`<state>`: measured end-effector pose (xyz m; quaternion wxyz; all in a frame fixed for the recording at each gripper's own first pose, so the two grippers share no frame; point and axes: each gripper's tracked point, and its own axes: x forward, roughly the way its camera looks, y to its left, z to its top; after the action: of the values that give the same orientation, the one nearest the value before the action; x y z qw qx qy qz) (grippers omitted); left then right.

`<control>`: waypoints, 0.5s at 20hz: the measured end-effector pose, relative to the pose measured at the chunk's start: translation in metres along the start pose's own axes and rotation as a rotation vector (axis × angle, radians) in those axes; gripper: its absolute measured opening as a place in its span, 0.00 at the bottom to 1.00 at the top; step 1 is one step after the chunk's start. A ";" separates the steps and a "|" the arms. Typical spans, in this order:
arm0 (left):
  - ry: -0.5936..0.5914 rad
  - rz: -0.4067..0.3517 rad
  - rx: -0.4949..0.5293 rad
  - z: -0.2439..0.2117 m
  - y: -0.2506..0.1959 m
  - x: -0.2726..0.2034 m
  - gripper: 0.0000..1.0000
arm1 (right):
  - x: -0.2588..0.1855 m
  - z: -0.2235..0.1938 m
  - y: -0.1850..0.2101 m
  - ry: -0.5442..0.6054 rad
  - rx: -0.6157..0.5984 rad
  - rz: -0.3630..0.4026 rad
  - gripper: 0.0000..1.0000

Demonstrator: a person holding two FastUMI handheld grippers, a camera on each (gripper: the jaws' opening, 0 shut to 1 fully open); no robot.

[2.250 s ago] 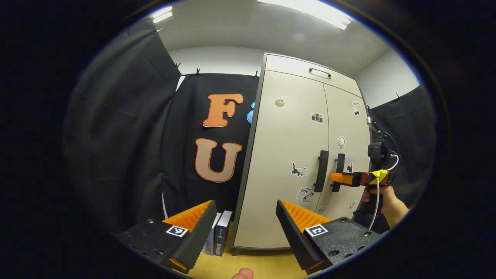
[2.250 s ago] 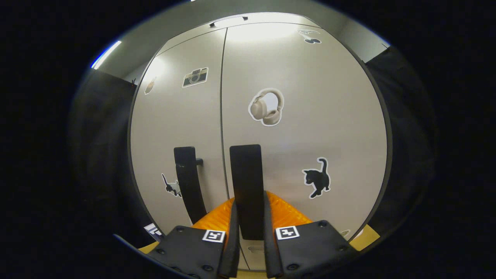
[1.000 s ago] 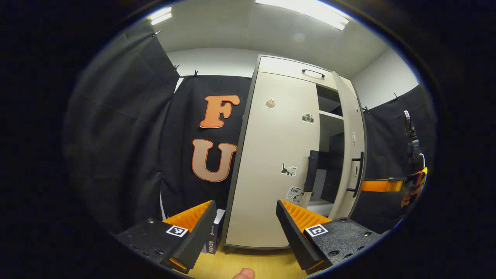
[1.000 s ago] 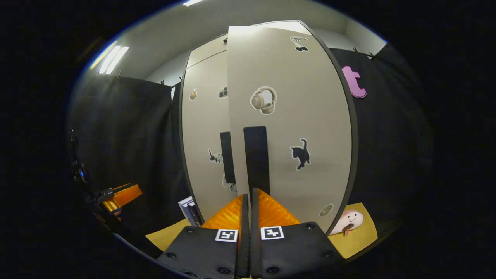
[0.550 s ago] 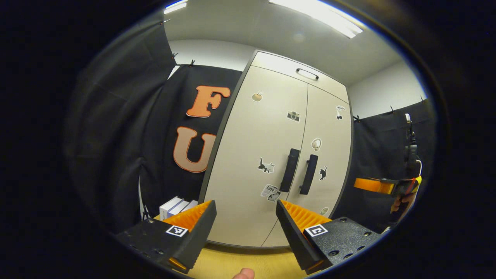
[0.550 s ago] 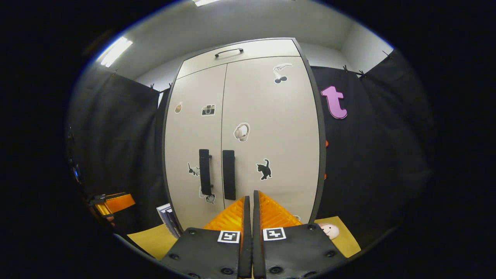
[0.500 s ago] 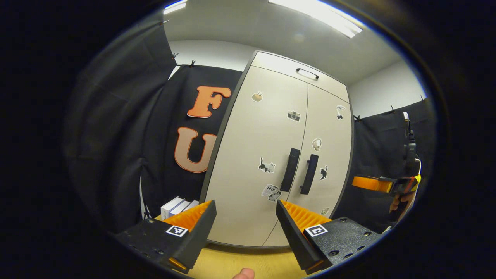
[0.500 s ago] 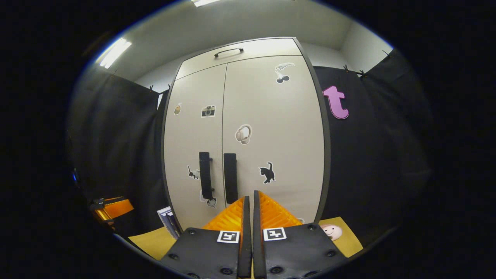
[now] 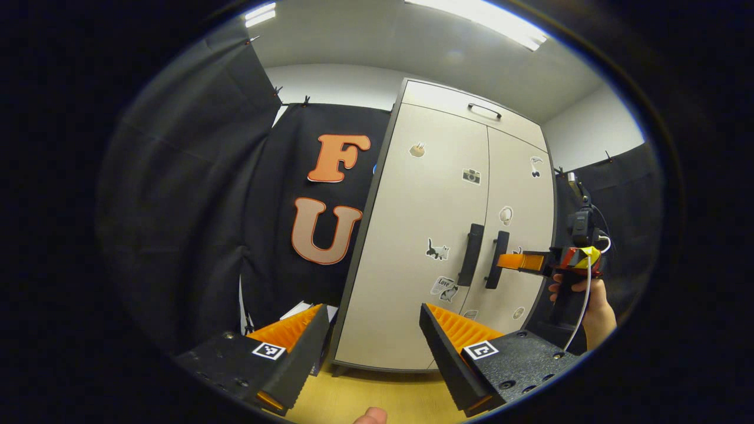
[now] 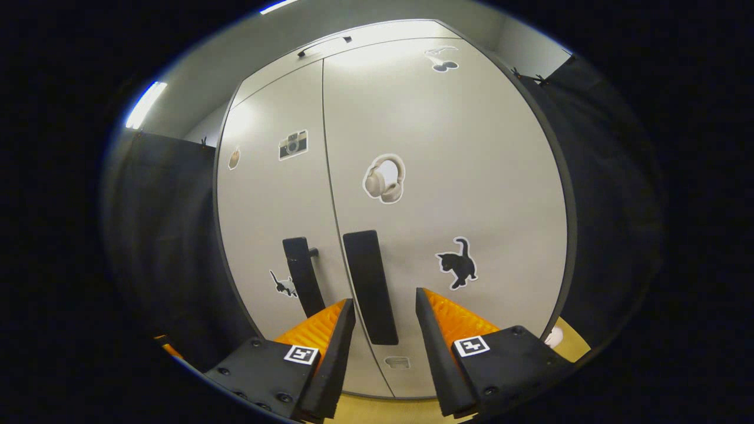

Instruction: Open the right door of the double-door shoe cabinet with the right hand, and open the left door with the left hand.

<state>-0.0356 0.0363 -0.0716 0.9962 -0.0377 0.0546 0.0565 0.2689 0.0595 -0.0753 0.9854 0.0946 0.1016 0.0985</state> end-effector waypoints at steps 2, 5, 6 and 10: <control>0.002 0.011 0.006 -0.001 0.008 0.000 0.94 | 0.015 -0.004 -0.001 0.014 0.017 -0.008 0.69; 0.007 0.021 0.003 -0.003 0.018 -0.001 0.94 | 0.027 -0.007 0.000 0.014 0.044 -0.027 0.69; 0.004 0.022 0.006 -0.001 0.019 -0.001 0.94 | 0.031 -0.011 -0.005 0.019 0.041 -0.049 0.69; -0.013 0.025 0.062 0.003 0.021 0.002 0.94 | 0.032 -0.009 0.004 0.000 -0.060 -0.029 0.32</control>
<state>-0.0360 0.0572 -0.0704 0.9964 -0.0059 0.0504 0.0675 0.2974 0.0714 -0.0894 0.9891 0.0633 0.1001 0.0870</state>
